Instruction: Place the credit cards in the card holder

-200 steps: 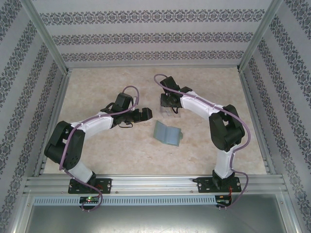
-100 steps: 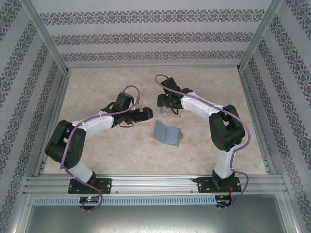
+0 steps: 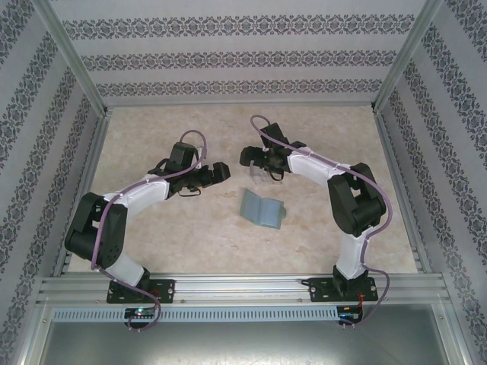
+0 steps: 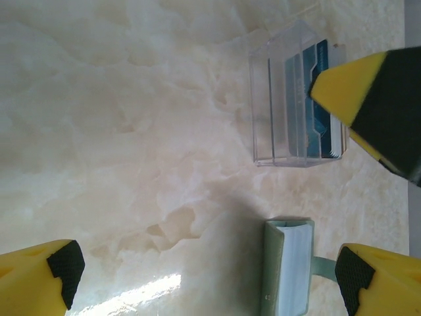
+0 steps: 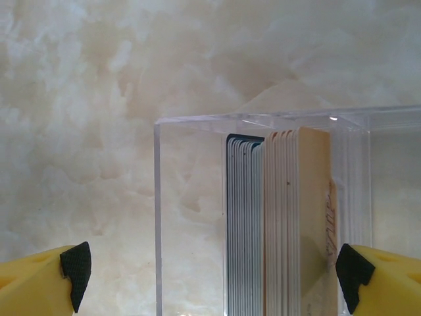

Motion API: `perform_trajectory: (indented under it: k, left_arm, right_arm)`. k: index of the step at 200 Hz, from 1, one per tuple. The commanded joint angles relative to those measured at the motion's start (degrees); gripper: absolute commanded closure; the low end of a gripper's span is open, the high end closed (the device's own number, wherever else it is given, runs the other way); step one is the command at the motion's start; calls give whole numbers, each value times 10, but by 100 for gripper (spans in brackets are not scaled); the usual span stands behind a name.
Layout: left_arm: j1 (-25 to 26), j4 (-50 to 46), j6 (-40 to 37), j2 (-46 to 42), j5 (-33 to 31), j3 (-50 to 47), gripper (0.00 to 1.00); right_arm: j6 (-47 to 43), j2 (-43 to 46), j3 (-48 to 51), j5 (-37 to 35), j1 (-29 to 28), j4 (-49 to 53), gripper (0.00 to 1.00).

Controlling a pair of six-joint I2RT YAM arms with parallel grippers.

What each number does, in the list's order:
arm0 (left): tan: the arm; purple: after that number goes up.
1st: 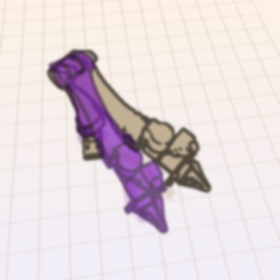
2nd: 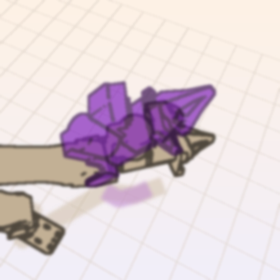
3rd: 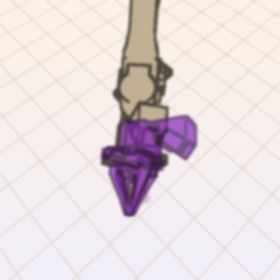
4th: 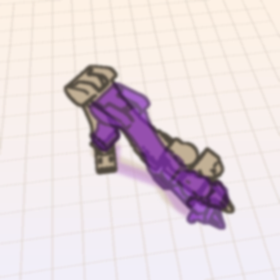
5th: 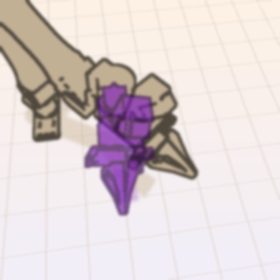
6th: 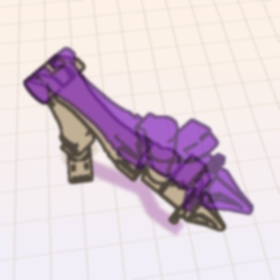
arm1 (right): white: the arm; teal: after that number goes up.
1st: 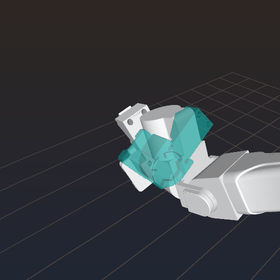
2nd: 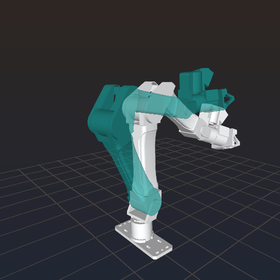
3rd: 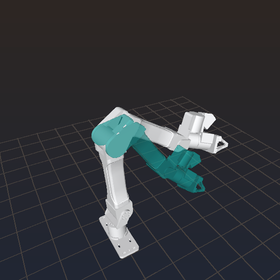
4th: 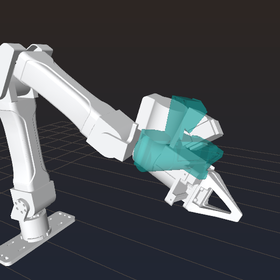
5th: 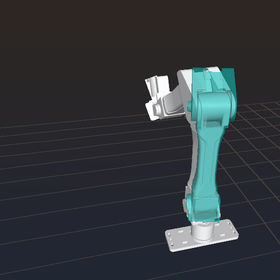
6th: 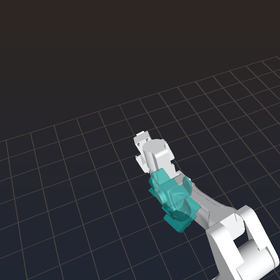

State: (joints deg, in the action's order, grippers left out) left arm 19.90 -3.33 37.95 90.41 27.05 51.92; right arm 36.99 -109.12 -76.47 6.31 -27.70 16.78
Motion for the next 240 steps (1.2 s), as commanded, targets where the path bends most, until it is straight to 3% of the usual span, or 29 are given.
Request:
perform_trajectory:
  k: [1, 96, 180, 194, 210, 240]
  left_arm:
    - [0, 16, 10, -7, 12, -9, 0]
    - [0, 30, 15, 10, 18, -12, 1]
    - [0, -13, -12, 16, -4, 41, 0]
    - [0, -13, -11, 18, -4, 42, 0]
    - [0, -12, -10, 21, -3, 39, 1]
    - [0, -10, -8, 21, -2, 30, 1]
  right_arm:
    - [11, 22, 9, 58, 4, -35, 2]
    - [37, 25, 28, 139, 16, -101, 2]
    - [36, 17, 21, 142, 15, -99, 2]
    - [33, 12, 18, 136, 14, -90, 9]
    - [28, 13, 19, 128, 13, -87, 25]
    - [22, 16, 20, 122, 12, -85, 41]
